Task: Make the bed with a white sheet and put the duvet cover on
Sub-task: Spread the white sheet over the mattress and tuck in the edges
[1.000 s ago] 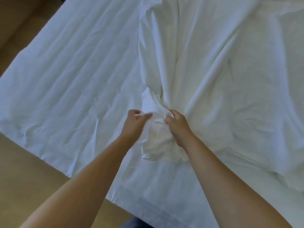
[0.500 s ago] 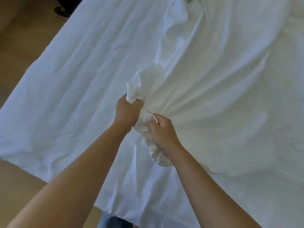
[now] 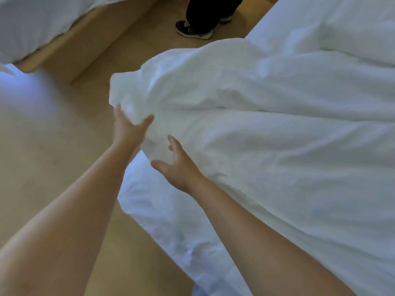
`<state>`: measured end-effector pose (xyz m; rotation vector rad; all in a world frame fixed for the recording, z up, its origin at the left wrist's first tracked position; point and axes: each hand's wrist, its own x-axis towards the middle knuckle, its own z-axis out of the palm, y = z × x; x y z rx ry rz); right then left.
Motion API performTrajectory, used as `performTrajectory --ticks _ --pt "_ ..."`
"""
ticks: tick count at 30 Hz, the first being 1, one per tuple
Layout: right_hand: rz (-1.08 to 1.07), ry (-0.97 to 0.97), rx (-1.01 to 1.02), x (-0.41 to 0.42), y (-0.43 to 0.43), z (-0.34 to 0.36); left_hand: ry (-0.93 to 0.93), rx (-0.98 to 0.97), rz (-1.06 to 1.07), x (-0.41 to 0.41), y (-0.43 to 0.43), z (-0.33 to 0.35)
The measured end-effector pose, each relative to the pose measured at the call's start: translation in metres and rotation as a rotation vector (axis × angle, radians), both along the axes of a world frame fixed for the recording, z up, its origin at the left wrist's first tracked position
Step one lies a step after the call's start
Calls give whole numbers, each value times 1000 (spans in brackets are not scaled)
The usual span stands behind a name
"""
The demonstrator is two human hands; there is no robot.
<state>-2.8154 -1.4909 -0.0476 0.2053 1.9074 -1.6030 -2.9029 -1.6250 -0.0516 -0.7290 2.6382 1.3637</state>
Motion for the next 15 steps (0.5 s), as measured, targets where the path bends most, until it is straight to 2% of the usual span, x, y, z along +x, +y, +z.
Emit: performTrajectory --ticks 3,5,8,10,13,15 --pt "31 40 230 14 10 -35 -122 114 -76 26 8 -38" --pt "32 114 396 21 27 -49 -235 158 -19 43 20 -58" --pt "164 243 611 35 60 -60 -265 257 303 67 43 -71" --pt "303 307 770 54 83 -66 -267 477 459 83 67 -71" --pt "341 266 999 91 121 -71 -388 892 311 104 119 -67" --pt "216 159 1101 113 147 -71 -443 970 253 109 152 -64"
